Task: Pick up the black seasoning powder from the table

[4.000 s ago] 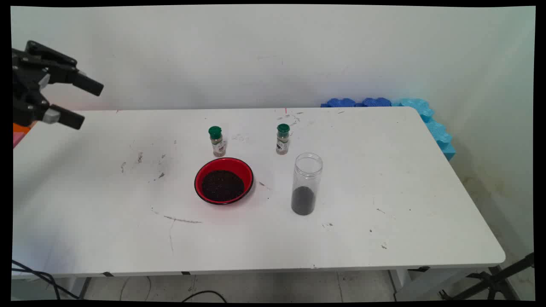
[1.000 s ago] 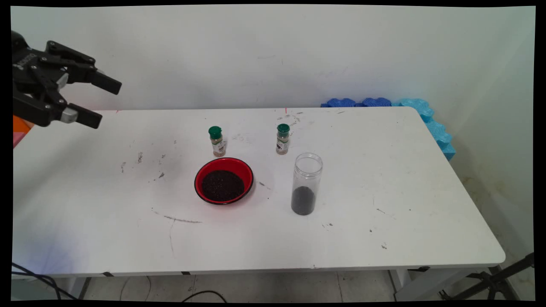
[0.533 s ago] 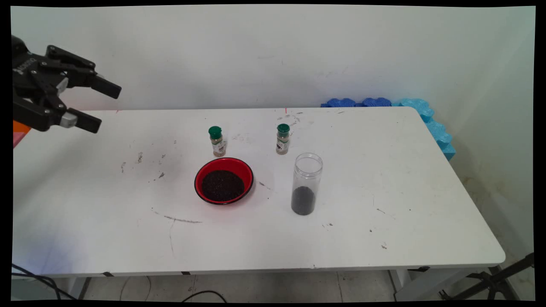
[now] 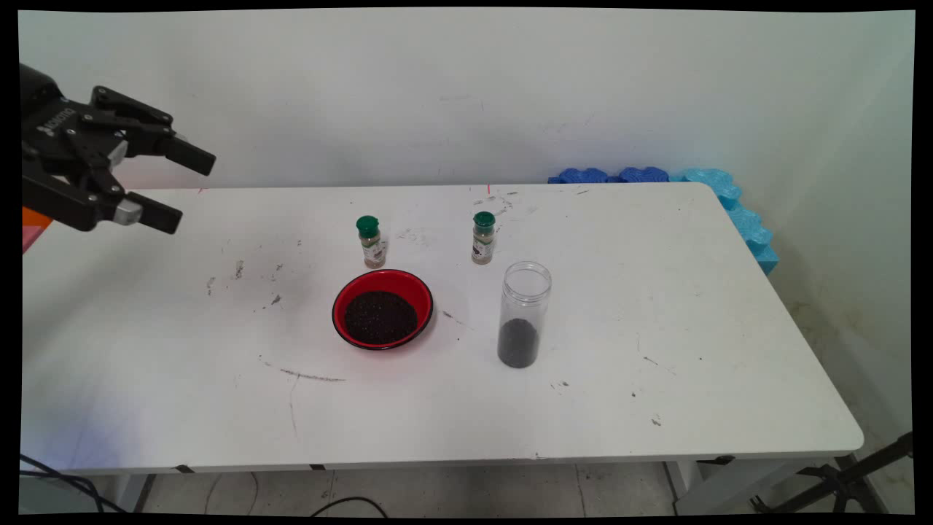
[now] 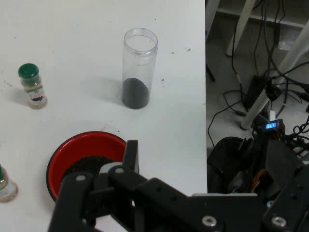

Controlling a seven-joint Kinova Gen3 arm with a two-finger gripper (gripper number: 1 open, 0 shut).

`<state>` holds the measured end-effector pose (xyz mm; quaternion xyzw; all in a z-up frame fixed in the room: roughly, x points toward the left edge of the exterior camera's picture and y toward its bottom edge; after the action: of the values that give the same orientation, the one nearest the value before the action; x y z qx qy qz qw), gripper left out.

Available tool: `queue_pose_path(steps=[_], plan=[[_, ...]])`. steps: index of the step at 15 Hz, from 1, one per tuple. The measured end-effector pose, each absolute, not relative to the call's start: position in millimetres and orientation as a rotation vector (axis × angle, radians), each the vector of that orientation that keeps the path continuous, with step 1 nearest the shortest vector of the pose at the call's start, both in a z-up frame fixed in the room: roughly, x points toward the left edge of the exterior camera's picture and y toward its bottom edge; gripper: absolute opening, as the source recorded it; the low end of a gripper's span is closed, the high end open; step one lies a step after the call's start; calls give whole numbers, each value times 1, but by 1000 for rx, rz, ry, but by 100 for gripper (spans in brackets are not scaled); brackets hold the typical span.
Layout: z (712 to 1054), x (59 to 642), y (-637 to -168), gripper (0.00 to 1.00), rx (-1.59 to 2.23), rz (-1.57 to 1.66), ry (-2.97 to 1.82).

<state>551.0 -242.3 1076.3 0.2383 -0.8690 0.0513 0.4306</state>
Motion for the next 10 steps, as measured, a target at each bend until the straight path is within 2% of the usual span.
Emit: queue_pose_path(steps=[4, 10], plan=[[1062, 551, -250, 100, 599, 131, -2161], [1021, 529, -260, 100, 618, 163, -2147]])
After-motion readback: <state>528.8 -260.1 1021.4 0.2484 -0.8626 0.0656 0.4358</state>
